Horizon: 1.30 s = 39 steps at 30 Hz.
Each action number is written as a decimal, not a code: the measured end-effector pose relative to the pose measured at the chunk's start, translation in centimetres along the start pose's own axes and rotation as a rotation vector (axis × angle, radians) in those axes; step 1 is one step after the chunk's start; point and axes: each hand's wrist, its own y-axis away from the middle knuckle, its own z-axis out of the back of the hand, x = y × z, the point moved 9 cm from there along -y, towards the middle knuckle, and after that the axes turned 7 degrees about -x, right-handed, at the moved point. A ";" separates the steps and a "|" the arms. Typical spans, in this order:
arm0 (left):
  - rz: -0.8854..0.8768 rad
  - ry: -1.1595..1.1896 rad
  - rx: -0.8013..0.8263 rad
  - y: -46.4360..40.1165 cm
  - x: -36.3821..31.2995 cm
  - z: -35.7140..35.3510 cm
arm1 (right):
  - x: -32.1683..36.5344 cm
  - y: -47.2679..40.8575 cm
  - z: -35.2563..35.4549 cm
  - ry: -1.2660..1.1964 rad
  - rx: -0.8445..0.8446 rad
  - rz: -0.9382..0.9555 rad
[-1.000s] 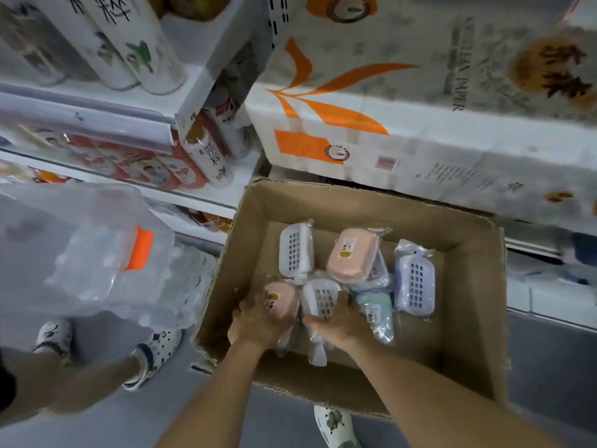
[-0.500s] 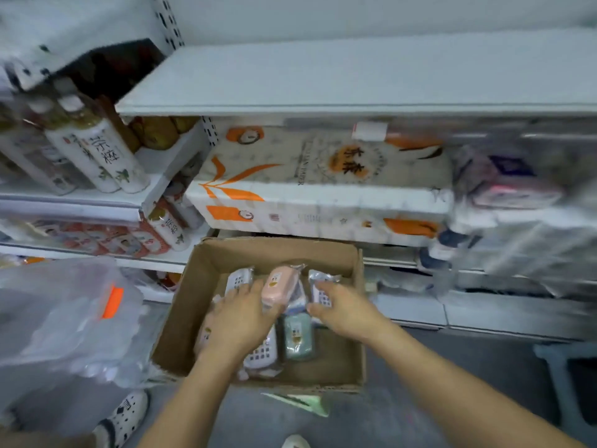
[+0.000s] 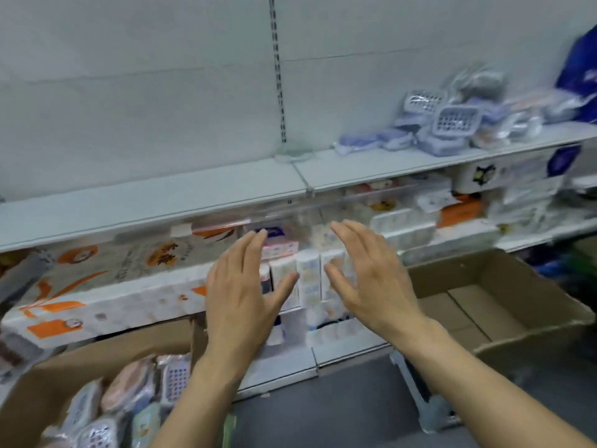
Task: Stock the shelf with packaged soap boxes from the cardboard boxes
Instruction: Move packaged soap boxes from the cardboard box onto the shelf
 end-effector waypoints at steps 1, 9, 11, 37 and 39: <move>-0.032 0.008 0.006 -0.8 -2.3 -0.8 | -1.9 -0.1 2.0 0.038 -0.037 -0.014; -0.265 0.023 0.047 -8.6 -18.0 -9.2 | -18.0 -2.5 12.6 0.232 -0.138 -0.139; -0.303 0.031 0.053 -10.7 -21.6 -12.0 | -22.3 -3.5 14.3 0.269 -0.134 -0.157; -0.285 0.346 0.189 -36.3 -57.6 -50.9 | -78.1 -25.9 24.3 0.193 -0.042 -0.237; -0.273 0.349 0.177 -38.2 -60.7 -54.4 | -83.5 -28.3 24.0 0.194 -0.012 -0.240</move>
